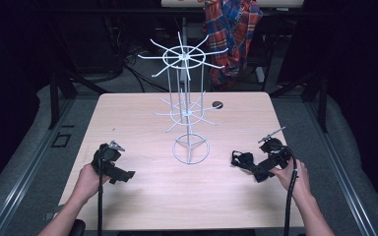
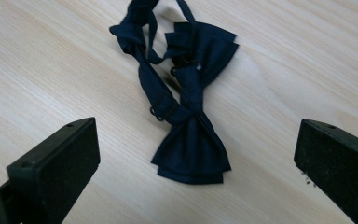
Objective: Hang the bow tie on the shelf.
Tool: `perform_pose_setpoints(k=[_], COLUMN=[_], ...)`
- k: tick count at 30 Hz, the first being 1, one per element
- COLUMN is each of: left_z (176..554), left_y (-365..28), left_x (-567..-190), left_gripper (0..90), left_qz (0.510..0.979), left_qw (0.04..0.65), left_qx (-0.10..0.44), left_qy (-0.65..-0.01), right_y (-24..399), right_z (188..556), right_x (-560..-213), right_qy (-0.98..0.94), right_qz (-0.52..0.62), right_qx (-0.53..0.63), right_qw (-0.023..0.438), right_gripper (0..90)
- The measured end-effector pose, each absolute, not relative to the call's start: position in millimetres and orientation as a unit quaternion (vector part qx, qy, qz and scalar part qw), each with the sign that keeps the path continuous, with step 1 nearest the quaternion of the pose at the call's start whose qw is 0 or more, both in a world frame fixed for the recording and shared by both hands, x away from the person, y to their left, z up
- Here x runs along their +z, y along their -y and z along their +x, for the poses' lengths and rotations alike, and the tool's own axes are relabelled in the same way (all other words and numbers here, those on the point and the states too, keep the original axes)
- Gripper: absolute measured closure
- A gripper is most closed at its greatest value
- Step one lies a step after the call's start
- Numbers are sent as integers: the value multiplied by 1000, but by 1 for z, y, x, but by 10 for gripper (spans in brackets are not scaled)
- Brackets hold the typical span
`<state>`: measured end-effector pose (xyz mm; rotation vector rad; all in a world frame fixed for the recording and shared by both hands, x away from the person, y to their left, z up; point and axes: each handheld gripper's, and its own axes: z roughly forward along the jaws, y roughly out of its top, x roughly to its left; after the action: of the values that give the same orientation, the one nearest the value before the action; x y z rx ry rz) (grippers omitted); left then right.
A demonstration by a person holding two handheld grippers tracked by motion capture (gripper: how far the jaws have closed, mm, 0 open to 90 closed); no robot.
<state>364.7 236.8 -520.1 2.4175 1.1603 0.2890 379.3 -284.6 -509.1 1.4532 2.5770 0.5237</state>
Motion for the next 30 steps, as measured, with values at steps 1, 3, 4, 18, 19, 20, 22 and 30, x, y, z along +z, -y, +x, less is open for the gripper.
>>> perform_pose_setpoints(k=[1, 3, 4, 18, 19, 20, 22, 30], left_z=[364, 365, 365, 365, 365, 365, 364, 362], left_y=[-237, -238, -237, -237, -237, -237, -237, -237], left_x=[-520, -520, -520, -521, -521, -522, -522, -523], left_gripper=[2, 2, 2, 2, 2, 2, 3, 7], left_qz=[873, 873, 872, 873, 873, 873, 876, 879], left_qw=[220, 219, 217, 214, 214, 214, 209, 205], left_qx=[106, 106, 105, 106, 106, 106, 104, 106], left_qy=[-422, -423, -426, -426, -426, -424, -422, -418], right_y=[279, 277, 271, 264, 264, 264, 263, 253], right_z=[382, 383, 384, 392, 392, 393, 393, 391], right_x=[-513, -514, -519, -535, -535, -536, -539, -546], right_qy=[-863, -866, -868, -871, -871, -872, -870, -879], right_qz=[473, 468, 464, 465, 465, 464, 467, 456], right_qx=[167, 163, 166, 137, 137, 135, 134, 99], right_qw=[61, 66, 63, 77, 77, 78, 78, 100], right_gripper=[0, 0, 53, 361, 361, 402, 451, 616])
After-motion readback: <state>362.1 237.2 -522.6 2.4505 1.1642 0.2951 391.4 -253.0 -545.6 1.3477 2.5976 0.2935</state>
